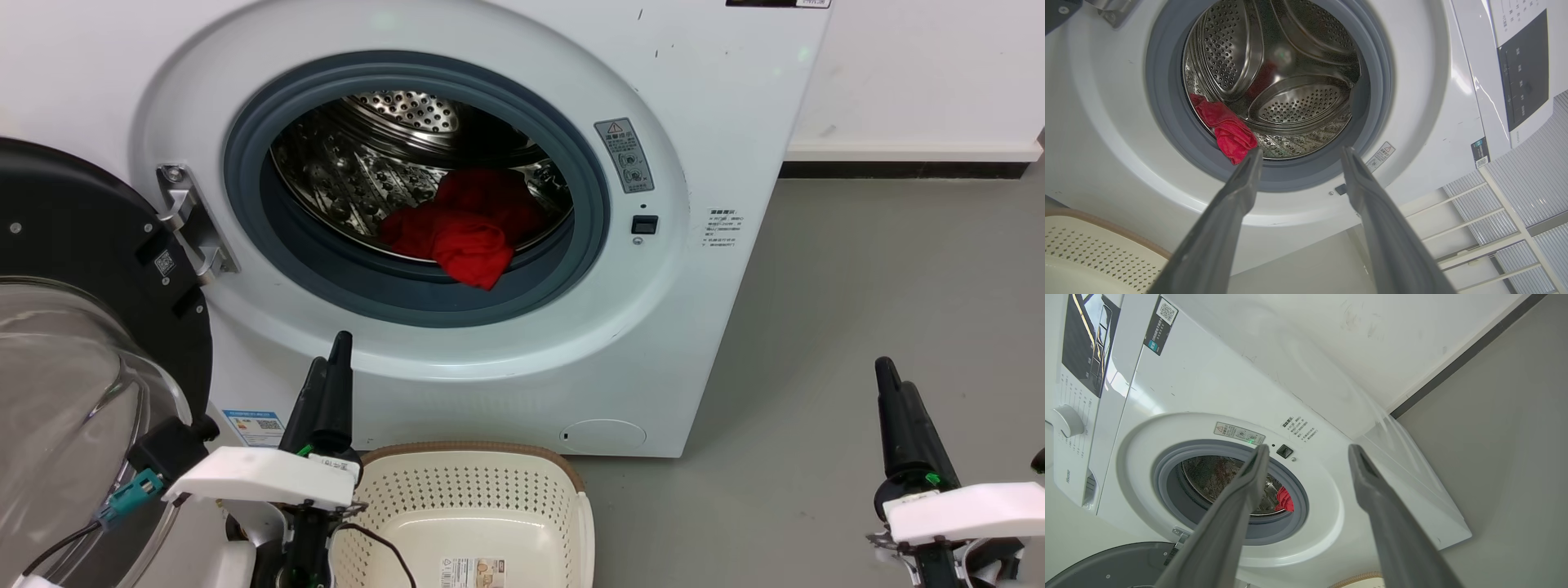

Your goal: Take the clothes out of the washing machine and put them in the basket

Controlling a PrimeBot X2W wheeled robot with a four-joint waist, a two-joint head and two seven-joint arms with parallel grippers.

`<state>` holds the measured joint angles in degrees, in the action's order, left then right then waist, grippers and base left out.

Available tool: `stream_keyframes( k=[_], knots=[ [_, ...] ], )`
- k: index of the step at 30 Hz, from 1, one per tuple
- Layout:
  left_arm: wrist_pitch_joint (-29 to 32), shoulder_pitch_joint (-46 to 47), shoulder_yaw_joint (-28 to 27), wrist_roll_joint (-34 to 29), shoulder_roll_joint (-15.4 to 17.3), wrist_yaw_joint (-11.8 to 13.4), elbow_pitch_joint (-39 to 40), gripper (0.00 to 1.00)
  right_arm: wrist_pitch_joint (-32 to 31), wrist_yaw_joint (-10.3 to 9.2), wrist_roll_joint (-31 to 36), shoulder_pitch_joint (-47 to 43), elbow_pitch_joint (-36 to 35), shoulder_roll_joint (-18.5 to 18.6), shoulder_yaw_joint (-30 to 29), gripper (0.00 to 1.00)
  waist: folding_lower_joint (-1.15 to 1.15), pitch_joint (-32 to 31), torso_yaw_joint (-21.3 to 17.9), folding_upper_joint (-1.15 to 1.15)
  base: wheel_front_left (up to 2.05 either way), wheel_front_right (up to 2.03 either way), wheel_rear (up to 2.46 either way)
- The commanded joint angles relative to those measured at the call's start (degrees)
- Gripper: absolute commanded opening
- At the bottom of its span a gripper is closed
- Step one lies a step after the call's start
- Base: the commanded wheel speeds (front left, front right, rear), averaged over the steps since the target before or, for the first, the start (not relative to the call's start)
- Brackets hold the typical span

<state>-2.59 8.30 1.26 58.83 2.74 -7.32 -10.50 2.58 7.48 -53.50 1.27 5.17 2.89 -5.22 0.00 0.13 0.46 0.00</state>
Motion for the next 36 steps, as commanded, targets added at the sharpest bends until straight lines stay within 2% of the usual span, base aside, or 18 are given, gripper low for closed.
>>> stream_keyframes(
  k=[1,12,36],
  knots=[
    [-0.7,1.6,0.4,-3.0,0.2,-0.1,0.9,1.00,0.7,0.02,3.3,0.1,-1.5,0.0,0.1,1.00,0.00,0.0,0.0,0.00,0.00,0.00,0.00],
    [-2.8,1.9,2.1,-13.9,0.2,0.5,-0.8,1.00,2.7,0.02,14.7,-1.0,-2.2,0.0,0.1,1.00,0.00,-0.3,0.4,0.00,0.00,0.00,0.00],
    [-6.5,3.1,4.7,-31.5,0.2,1.5,-3.1,1.00,4.3,0.02,31.6,-2.7,-3.3,0.0,0.4,1.00,0.00,-0.7,1.2,0.00,0.00,0.00,0.00]
  ],
)
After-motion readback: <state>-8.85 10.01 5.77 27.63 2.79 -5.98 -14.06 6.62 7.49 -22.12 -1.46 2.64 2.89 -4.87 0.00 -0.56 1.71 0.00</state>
